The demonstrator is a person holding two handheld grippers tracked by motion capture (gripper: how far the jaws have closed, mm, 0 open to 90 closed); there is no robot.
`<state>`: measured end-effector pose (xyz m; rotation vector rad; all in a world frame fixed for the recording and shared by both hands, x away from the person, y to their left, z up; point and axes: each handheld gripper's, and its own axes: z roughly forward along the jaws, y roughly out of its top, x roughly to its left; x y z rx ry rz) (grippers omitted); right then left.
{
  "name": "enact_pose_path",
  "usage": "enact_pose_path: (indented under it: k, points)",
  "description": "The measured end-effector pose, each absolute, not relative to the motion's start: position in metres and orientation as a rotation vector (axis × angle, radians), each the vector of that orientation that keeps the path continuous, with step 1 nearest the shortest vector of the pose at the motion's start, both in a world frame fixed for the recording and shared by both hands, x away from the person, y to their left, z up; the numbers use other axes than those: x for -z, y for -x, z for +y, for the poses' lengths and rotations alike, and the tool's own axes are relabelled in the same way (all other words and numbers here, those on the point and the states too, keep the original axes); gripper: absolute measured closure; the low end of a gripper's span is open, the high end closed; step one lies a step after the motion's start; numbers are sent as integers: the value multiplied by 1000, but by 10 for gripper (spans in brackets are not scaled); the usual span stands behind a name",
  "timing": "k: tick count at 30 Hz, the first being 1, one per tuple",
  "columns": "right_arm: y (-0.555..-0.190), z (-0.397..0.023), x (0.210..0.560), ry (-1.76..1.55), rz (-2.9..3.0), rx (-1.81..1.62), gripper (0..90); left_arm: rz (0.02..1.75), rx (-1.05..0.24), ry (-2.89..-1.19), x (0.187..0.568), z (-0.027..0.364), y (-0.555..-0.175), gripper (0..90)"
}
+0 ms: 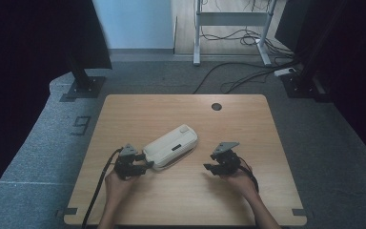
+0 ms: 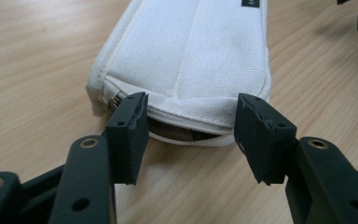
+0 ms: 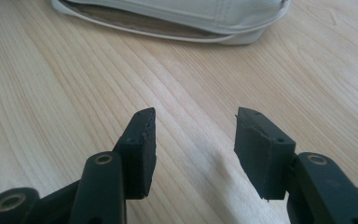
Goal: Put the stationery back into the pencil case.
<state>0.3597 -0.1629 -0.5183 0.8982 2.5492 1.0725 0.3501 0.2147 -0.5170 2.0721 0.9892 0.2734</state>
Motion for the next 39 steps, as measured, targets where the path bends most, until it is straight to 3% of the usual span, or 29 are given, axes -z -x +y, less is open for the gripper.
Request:
enact_pose_path:
  k: [6,14,17,27,34,39]
  points:
    - [-354,-177,516,-914,2522,-1093,429,982,-307,-2090,510,214,-341,244]
    - [-340,-194,517,-931,2465,-1103,210,948,-472,-2158,506,212,-311,0]
    - [-334,-202,520,-953,2441,-1099,125,949,-495,-2178,509,215,-303,0]
    - [-319,-224,539,-1022,2405,-1064,28,983,-437,-2170,526,231,-293,0]
    - [-316,-234,556,-1059,2423,-1033,10,1028,-343,-2219,545,231,-297,0]
    - [-314,-236,556,-1058,2416,-1033,15,1028,-371,-2234,548,227,-297,0]
